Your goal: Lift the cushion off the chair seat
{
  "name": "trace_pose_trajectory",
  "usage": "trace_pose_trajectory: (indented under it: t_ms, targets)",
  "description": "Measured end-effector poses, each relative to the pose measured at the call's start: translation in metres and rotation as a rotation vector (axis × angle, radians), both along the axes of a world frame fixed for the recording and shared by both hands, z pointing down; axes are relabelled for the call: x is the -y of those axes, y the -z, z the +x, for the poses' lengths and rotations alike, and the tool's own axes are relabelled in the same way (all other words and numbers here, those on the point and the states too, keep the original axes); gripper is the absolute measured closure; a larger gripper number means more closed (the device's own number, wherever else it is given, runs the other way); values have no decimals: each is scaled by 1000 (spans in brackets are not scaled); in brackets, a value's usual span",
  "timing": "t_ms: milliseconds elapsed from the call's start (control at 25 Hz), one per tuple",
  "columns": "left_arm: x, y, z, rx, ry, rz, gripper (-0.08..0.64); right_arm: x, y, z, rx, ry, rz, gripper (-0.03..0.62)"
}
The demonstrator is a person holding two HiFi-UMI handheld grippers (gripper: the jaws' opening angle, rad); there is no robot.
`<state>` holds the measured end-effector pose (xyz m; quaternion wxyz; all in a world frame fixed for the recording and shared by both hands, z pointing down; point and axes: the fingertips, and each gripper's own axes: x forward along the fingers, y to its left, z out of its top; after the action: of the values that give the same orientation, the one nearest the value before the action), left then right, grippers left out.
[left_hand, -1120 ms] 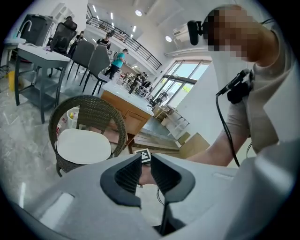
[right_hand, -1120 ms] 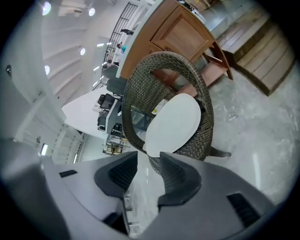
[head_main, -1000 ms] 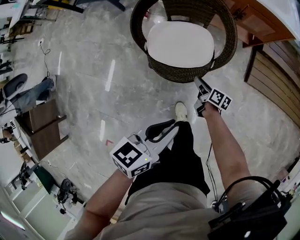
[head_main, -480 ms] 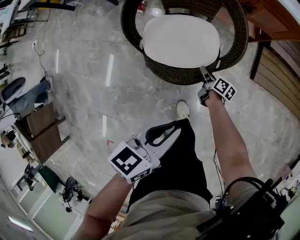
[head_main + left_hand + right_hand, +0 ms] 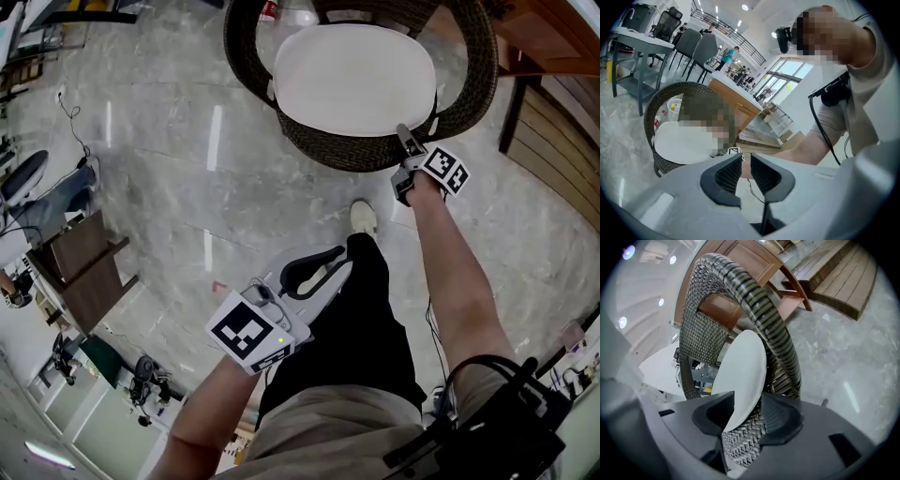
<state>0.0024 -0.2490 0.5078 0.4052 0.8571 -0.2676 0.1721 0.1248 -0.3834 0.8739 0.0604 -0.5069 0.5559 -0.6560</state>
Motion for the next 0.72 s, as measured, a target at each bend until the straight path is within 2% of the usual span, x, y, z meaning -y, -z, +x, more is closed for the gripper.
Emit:
trace_pose_trajectory:
  t_ms: [320, 520, 720]
  targets:
    - [3, -7, 1, -18, 10, -5, 517, 23, -1, -4, 107, -137, 6, 414]
    - [-1, -7, -2, -30, 21, -7, 518, 33, -2, -9, 146, -141, 24, 436]
    - [-1, -14, -8, -30, 38, -15, 517, 43, -9, -13, 192, -150, 16, 492]
